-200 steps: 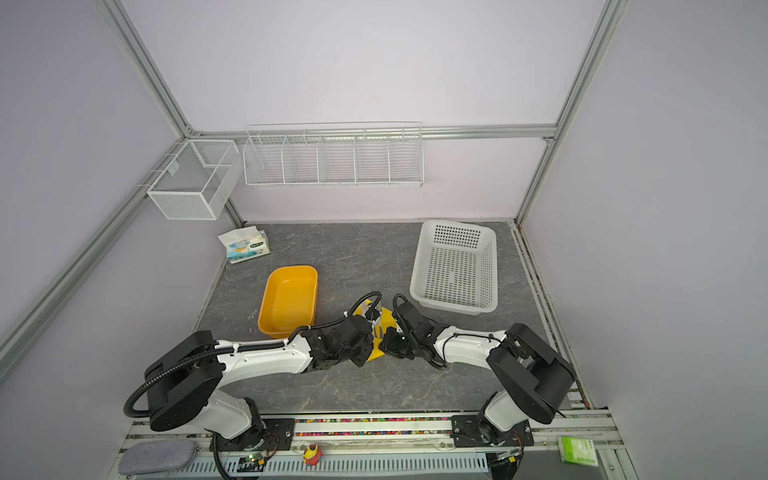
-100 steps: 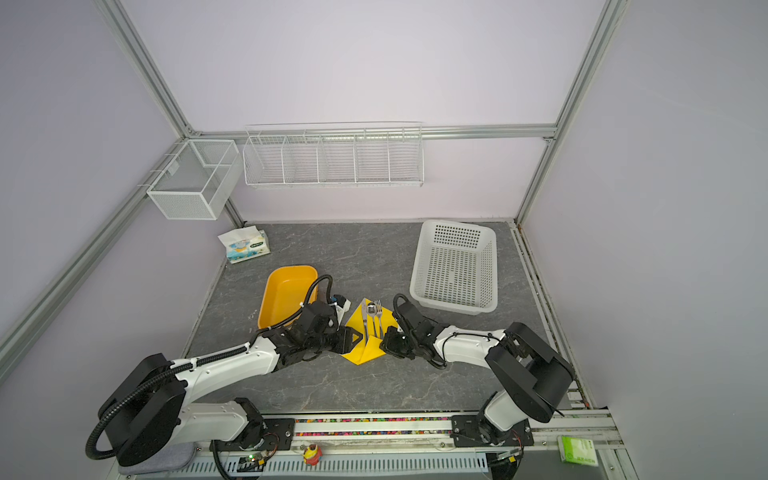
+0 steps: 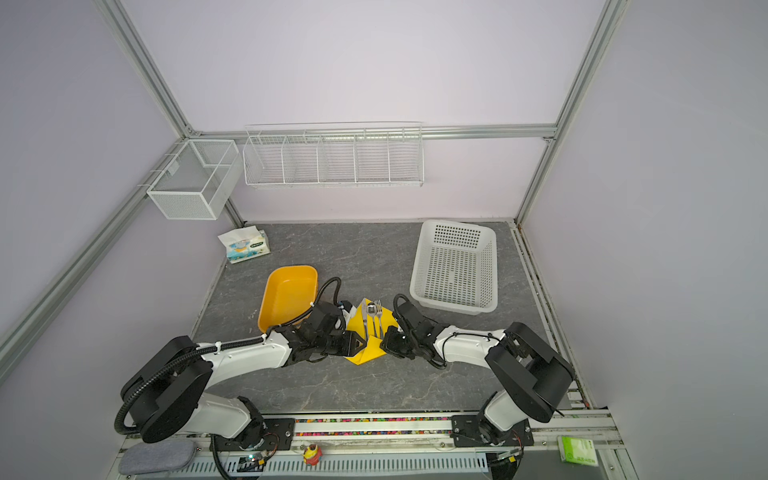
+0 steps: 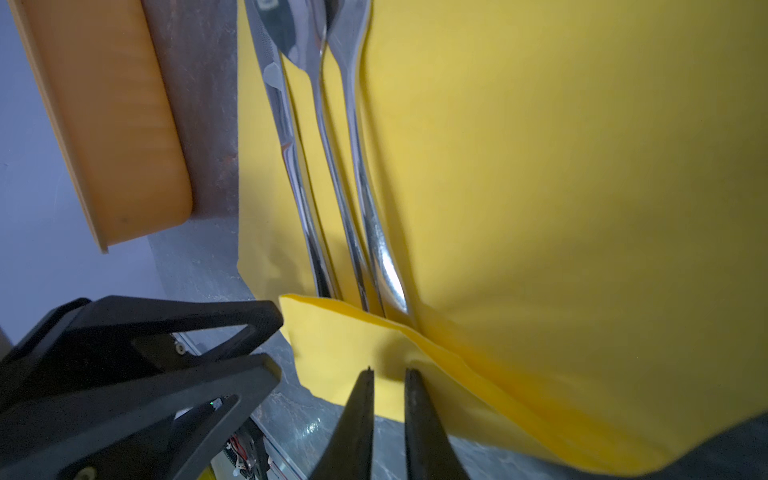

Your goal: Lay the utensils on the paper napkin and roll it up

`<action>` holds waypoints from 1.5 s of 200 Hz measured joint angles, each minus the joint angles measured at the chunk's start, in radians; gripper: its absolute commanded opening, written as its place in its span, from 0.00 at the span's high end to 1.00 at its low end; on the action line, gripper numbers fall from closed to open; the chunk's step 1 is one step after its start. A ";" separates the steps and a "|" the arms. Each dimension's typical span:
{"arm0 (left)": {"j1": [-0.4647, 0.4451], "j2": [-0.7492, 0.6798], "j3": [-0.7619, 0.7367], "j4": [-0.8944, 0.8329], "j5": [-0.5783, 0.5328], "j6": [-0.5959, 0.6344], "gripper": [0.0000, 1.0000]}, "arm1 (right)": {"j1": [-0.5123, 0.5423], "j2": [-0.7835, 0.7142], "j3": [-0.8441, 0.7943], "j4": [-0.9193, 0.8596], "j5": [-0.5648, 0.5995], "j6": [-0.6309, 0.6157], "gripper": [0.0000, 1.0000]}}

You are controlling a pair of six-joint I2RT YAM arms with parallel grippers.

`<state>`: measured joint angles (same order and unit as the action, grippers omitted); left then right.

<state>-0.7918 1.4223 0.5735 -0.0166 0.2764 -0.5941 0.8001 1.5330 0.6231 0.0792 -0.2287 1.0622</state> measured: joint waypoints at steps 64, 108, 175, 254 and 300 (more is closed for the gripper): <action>0.000 -0.113 -0.083 0.064 -0.056 -0.080 0.64 | 0.000 -0.005 0.000 -0.027 0.020 -0.001 0.82; 0.000 0.014 -0.023 0.072 0.041 -0.072 0.64 | 0.000 -0.020 0.001 -0.034 0.025 -0.015 0.82; 0.000 0.084 -0.021 0.116 0.077 -0.076 0.66 | 0.000 -0.020 0.002 -0.029 0.018 -0.016 0.82; 0.000 0.104 -0.013 0.154 0.125 -0.069 0.81 | 0.000 -0.020 0.002 -0.029 0.018 -0.019 0.82; 0.000 0.106 -0.007 0.154 0.124 -0.052 0.90 | -0.001 -0.020 0.002 -0.030 0.019 -0.023 0.81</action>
<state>-0.7918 1.5284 0.5663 0.1375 0.4007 -0.6464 0.7990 1.5127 0.6247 0.0494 -0.2100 1.0393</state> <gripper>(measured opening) 0.113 0.186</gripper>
